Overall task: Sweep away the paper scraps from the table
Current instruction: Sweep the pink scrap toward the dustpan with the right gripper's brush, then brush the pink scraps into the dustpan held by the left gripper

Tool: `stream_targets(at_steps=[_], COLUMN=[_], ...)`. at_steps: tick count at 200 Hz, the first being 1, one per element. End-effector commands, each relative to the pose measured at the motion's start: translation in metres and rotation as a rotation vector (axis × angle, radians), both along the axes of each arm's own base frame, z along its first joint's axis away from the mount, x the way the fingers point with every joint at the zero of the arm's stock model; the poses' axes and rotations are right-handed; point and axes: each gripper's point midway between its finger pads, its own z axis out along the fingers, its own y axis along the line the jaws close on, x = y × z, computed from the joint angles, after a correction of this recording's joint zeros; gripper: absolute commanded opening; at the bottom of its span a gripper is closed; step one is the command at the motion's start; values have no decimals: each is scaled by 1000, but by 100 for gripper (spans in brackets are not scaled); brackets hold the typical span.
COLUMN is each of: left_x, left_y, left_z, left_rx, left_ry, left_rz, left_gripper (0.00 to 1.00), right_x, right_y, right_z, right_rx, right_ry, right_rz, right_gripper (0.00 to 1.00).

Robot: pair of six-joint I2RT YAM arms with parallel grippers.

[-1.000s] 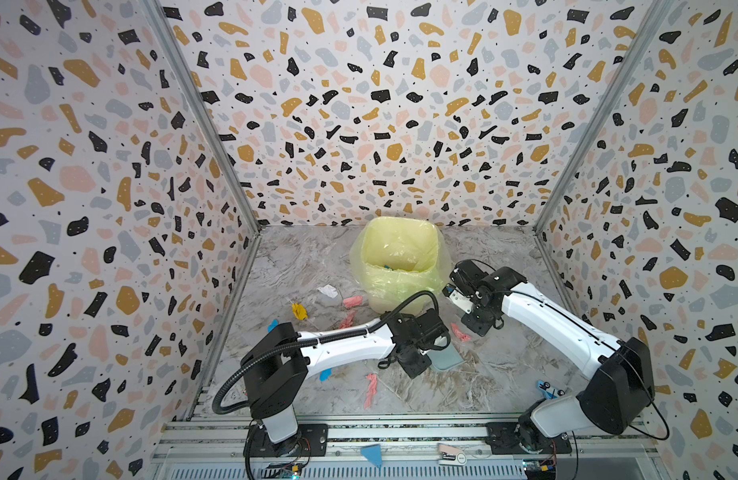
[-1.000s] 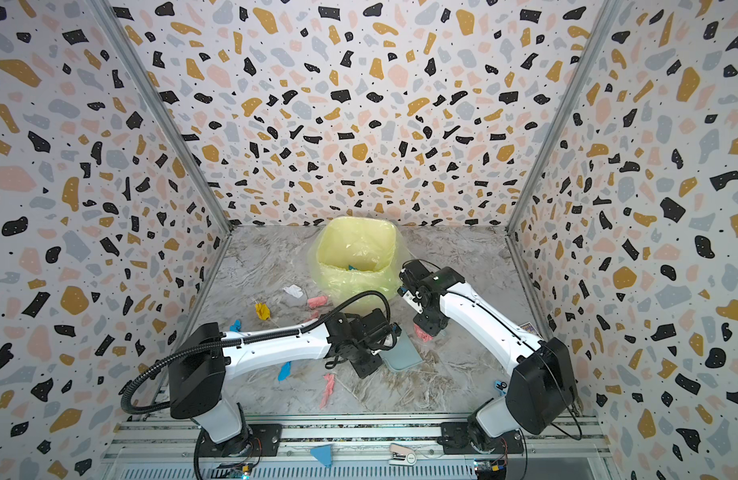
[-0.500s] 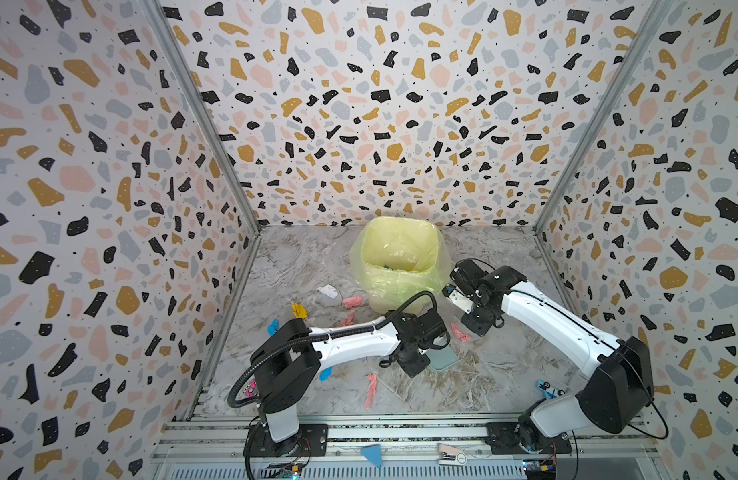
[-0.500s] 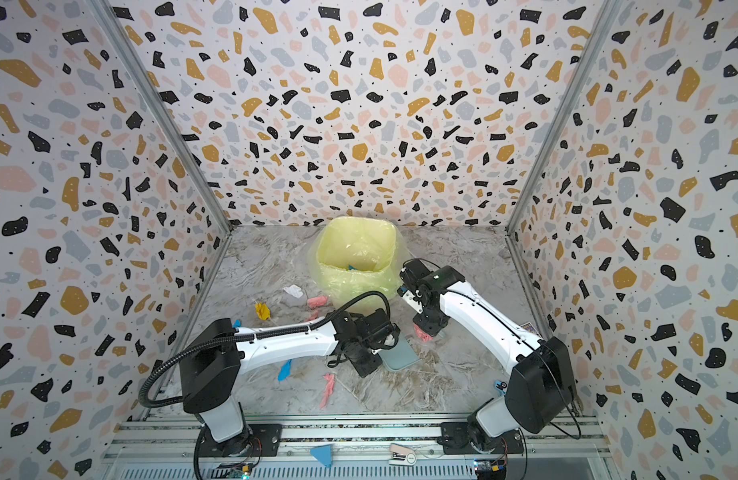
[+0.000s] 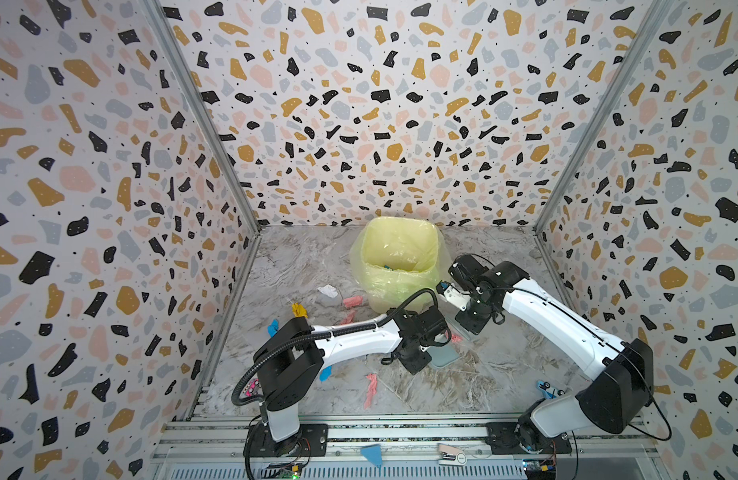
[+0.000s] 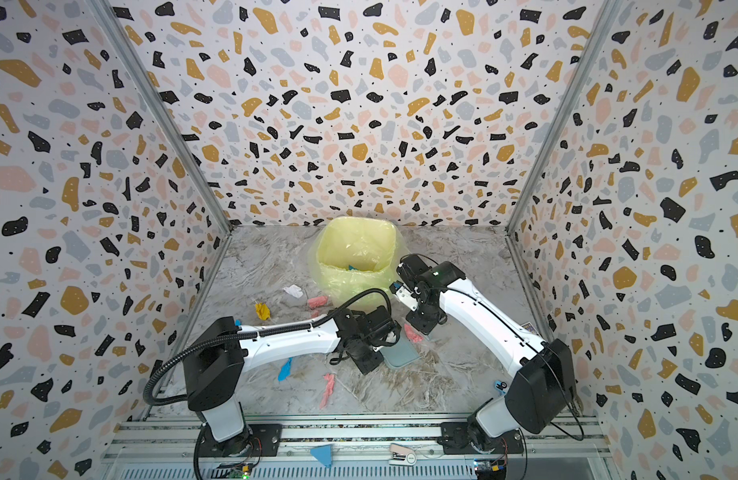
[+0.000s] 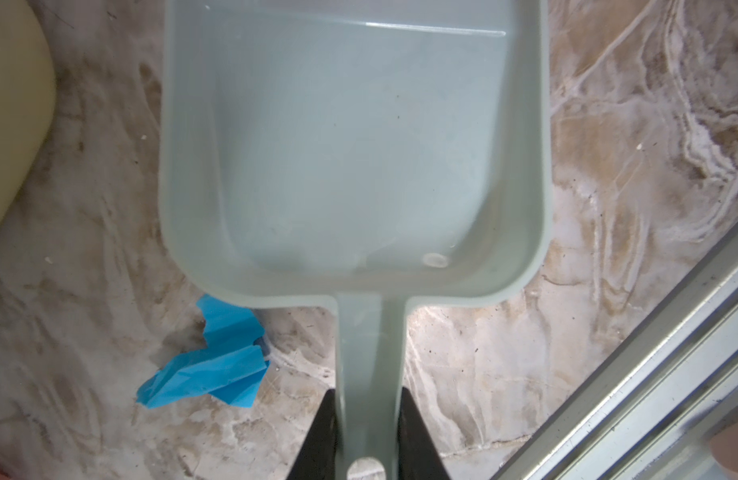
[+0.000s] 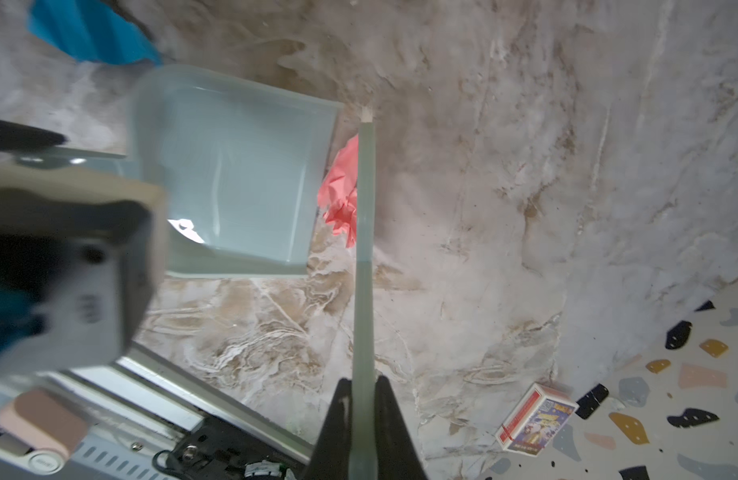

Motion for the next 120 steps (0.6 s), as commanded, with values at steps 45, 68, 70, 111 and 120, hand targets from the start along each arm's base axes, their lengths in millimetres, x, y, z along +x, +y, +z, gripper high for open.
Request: stream_targets(at_steps=[45,68,70,111,120], left_x=[1,1,1,1,1], left_y=[-3,-3,-3,-2,-3], left_z=[-2,-2,-2,-3,-3], left_rx=[-3,0,0,4,2], left_ry=[15,18,17,22,21], left_rz=[17,16,15,13,13], left_gripper=[7,7,7,7,7], right_x=[-11,3,4,23,26], right_y=[21,1,-1,-11,-9], right_z=[38,41,41,30,25], right_rx=[104,27,23,-30,-34], right_ry=[14,-51,-54,-102,-103], right_rz=[63,9,3,-36,-36], right_gripper=[0,0,0,0,0])
